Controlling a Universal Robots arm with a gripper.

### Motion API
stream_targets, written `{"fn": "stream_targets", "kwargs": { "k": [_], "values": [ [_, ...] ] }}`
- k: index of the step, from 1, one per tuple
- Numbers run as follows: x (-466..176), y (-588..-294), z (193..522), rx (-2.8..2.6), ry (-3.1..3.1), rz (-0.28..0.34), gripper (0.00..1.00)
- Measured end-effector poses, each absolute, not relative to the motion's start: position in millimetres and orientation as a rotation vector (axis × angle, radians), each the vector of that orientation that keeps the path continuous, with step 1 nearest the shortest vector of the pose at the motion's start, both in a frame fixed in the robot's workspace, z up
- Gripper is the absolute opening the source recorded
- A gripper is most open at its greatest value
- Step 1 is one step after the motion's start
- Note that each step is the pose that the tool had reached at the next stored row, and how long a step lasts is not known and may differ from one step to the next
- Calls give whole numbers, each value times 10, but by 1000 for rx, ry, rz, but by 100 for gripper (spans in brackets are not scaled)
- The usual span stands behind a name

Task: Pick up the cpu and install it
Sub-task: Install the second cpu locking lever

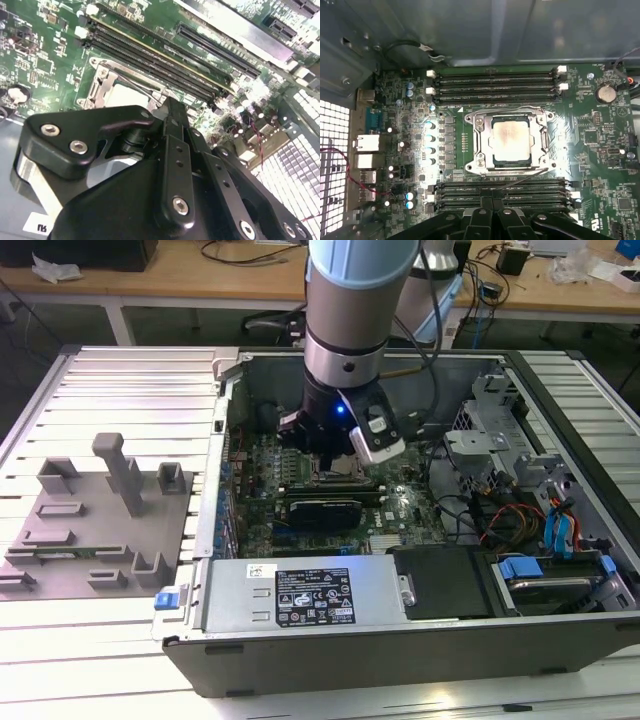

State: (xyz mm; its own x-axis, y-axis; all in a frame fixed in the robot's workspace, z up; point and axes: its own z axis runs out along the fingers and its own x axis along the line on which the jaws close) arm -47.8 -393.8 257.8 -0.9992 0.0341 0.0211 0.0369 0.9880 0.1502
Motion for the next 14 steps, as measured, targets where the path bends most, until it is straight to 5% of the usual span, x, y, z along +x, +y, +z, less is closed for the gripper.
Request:
{"fn": "stream_targets", "kwargs": {
  "k": [5, 14],
  "values": [
    [-473, -3966, 2582, -55, -3107, -303, 11],
    [-472, -3968, 2430, -67, -3107, -293, 11]
  ]
}}
